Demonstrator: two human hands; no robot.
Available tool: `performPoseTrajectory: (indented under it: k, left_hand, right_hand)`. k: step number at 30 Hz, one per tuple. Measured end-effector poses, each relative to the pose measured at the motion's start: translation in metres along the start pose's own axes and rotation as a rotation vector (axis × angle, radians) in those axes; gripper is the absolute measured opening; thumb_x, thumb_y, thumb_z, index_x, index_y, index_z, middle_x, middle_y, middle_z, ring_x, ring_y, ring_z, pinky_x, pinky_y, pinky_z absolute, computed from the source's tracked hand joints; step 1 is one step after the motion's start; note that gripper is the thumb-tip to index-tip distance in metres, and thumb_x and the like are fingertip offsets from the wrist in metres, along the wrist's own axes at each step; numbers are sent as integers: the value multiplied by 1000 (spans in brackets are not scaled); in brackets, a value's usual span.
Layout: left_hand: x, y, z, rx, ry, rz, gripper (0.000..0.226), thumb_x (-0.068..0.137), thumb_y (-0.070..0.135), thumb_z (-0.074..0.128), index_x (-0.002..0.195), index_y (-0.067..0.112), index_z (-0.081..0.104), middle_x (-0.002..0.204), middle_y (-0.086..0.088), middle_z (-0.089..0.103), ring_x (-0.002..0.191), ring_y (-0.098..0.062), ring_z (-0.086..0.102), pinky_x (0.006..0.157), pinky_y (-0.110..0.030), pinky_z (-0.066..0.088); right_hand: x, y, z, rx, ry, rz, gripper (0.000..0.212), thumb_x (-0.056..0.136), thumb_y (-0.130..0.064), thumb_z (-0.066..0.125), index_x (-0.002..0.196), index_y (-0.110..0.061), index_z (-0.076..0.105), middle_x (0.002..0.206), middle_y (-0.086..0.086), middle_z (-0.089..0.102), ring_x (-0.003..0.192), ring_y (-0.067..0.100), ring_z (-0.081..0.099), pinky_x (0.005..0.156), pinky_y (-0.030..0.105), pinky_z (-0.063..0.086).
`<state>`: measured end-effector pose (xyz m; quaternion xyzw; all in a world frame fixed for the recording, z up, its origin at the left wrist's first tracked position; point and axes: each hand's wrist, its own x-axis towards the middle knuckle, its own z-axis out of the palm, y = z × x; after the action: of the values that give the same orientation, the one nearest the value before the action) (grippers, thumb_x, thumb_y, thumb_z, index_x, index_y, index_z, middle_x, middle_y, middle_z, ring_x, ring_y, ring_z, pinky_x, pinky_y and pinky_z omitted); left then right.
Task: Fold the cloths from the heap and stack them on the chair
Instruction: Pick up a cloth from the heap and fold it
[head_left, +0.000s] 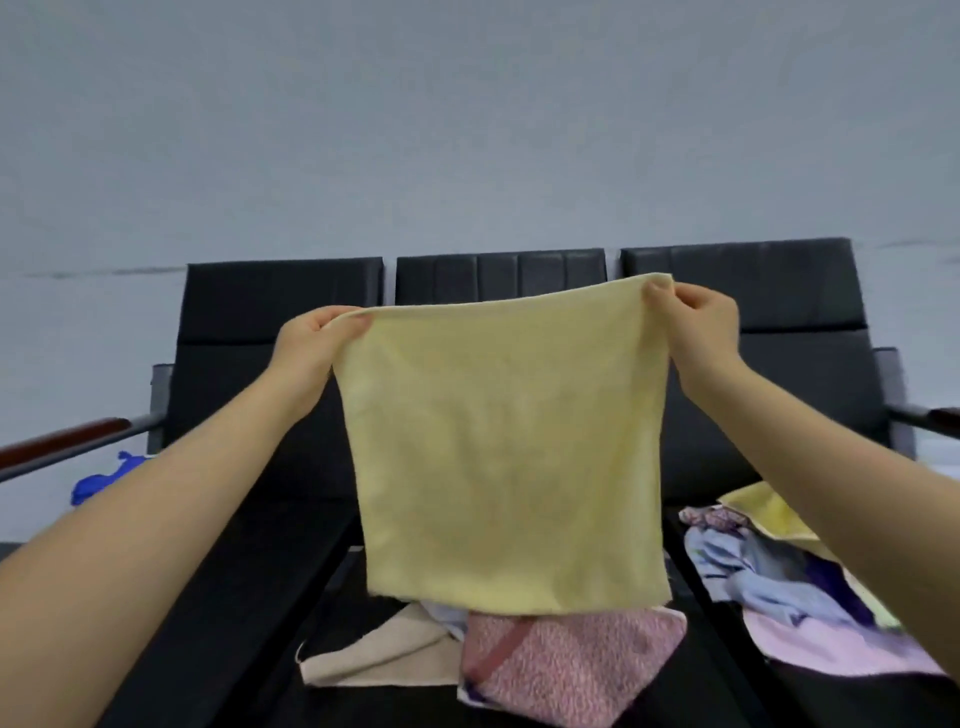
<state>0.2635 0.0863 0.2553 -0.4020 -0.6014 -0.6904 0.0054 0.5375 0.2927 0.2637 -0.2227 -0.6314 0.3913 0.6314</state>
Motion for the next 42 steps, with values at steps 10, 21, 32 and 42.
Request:
performPoseTrajectory:
  k: [10,21,32,42]
  left_hand:
    - [12,46,-13,-586,77,-56,10,86,17,69,96,16,68,87,2,69,80,-12,65,68,-25,55]
    - [1,-77,0,94,-166,-409,16,90,9,63,104,11,71,106,-10,70,93,-19,66,73,-29,51]
    - [6,-206,63,364,15,-401,13,81,16,66,73,26,69,87,-1,71,87,-21,66,81,-36,57]
    - [-14,-293,85,751,-197,-478,43,93,24,52,136,20,47,136,-8,51,122,-29,49,95,-35,45]
  right_hand:
    - [15,-51,2,311,-39,281,16,81,-25,67,75,-15,55,68,-4,47,58,11,43,50,25,35]
    - [-1,92,-1,-475,-242,420,15,87,-16,66,91,-3,68,81,10,63,67,21,55,58,30,42]
    - [-16,230,22,-589,-151,455,18,91,-8,57,100,-6,73,69,8,68,62,22,64,60,28,52]
    - [-53,287,51,-865,-386,413,53,93,-14,49,145,-12,37,141,18,40,122,36,49,95,37,40]
